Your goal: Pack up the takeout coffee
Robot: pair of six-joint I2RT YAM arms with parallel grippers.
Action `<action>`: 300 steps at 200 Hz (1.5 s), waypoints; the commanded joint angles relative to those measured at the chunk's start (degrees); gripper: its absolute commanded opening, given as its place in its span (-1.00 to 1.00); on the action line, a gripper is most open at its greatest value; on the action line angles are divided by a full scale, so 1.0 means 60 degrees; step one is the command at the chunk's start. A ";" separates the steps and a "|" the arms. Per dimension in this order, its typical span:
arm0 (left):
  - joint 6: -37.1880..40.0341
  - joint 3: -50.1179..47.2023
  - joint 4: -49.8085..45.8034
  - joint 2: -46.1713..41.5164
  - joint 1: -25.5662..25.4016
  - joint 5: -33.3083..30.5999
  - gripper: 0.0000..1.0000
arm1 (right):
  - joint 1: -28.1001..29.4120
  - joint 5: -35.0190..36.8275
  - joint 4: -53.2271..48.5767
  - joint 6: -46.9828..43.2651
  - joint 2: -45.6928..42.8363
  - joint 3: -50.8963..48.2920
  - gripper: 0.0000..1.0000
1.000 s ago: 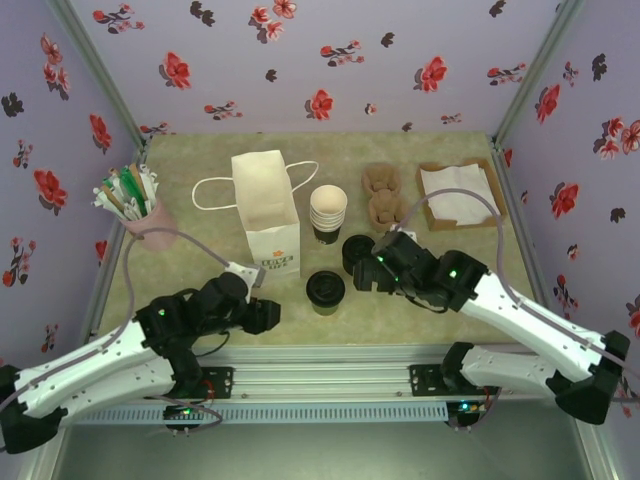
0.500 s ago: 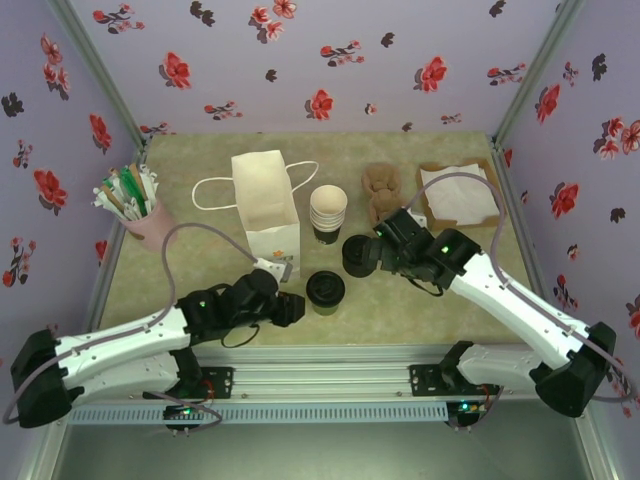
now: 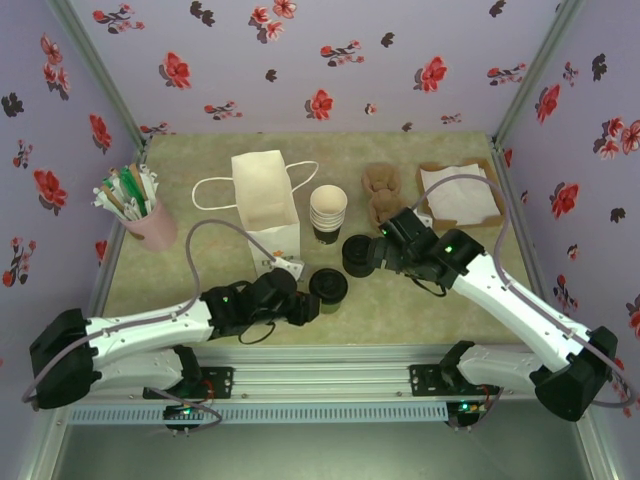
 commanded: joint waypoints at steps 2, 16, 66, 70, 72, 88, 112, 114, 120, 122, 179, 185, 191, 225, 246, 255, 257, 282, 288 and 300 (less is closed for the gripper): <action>0.0278 0.0367 0.0486 0.0240 -0.0078 -0.0041 -0.22 | -0.0078 -0.0079 -0.0030 0.0031 -0.0104 -0.0147 0.98; 0.0300 0.0422 0.0608 0.0390 -0.0081 0.0027 -0.22 | -0.0088 -0.0114 -0.0033 0.0015 -0.0090 -0.0159 0.98; 0.0257 0.0481 0.0744 0.0604 -0.0199 0.0123 -0.22 | -0.0136 -0.0190 0.0012 -0.0010 -0.0063 -0.0247 0.98; 0.0244 0.0474 0.0751 0.0593 -0.0207 0.0116 -0.22 | -0.0144 -0.0207 0.0013 -0.0011 -0.0066 -0.0241 0.98; 0.0235 0.0466 0.0751 0.0589 -0.0209 0.0121 -0.22 | -0.0143 -0.0206 0.0014 -0.0013 -0.0062 -0.0257 0.98; 0.0142 0.0417 0.0739 0.0538 -0.0317 0.0119 -0.22 | -0.0161 -0.0198 0.0013 -0.0029 -0.0066 -0.0255 0.98; -0.0020 0.0371 0.0653 0.0433 -0.0549 0.0113 -0.21 | -0.0191 -0.0234 0.0029 -0.0044 -0.0059 -0.0268 0.98; -0.0036 0.0371 0.0646 0.0424 -0.0569 0.0113 -0.21 | -0.0199 -0.0227 0.0028 -0.0044 -0.0064 -0.0274 0.98; -0.0077 0.0360 0.0599 0.0369 -0.0615 0.0122 -0.20 | -0.0206 -0.0234 0.0041 -0.0047 -0.0066 -0.0276 0.98; -0.0091 0.0357 0.0581 0.0357 -0.0630 0.0123 -0.20 | -0.0206 -0.0234 0.0043 -0.0056 -0.0066 -0.0276 0.98; -0.0117 0.0392 -0.0414 -0.0583 -0.0811 -0.0114 0.05 | -0.0280 -0.0315 0.0304 -0.0571 -0.0043 -0.0216 0.98; -0.0071 0.0461 -0.0604 -0.0731 -0.0811 -0.0135 0.09 | -0.0279 -0.0322 0.0355 -0.0716 -0.0049 -0.0178 0.98; -0.0006 0.0568 -0.0824 -0.0874 -0.0811 -0.0148 0.15 | -0.0279 -0.0322 0.0410 -0.0847 -0.0049 -0.0167 0.98; 0.0739 0.1564 -0.2325 -0.1669 -0.0808 -0.0278 0.62 | -0.0292 -0.0197 0.0515 -0.1578 0.0003 0.0209 0.98; 0.1453 0.2474 -0.3363 -0.1864 -0.0811 -0.0450 0.88 | -0.0466 -0.0083 0.0292 -0.1980 0.0365 0.0747 0.98; 0.1773 0.2938 -0.3783 -0.1862 -0.0796 -0.0561 0.97 | -0.0664 -0.0390 0.0221 -0.2251 0.0603 0.0983 0.98; 0.1859 0.3052 -0.3872 -0.1841 -0.0785 -0.0583 0.98 | -0.0709 -0.0453 0.0205 -0.2331 0.0662 0.1049 0.98; 0.2991 0.4617 -0.4571 -0.1317 -0.0659 -0.0610 0.98 | -0.1107 -0.0752 0.0003 -0.3091 0.1319 0.1833 0.93; 0.3257 0.5114 -0.4702 -0.1119 -0.0621 -0.0610 0.98 | -0.1233 -0.0867 0.0048 -0.3246 0.1457 0.1968 0.88; 0.3742 0.5988 -0.4994 -0.0589 -0.0555 -0.0610 0.98 | -0.1524 -0.1254 0.0108 -0.3486 0.1750 0.2256 0.77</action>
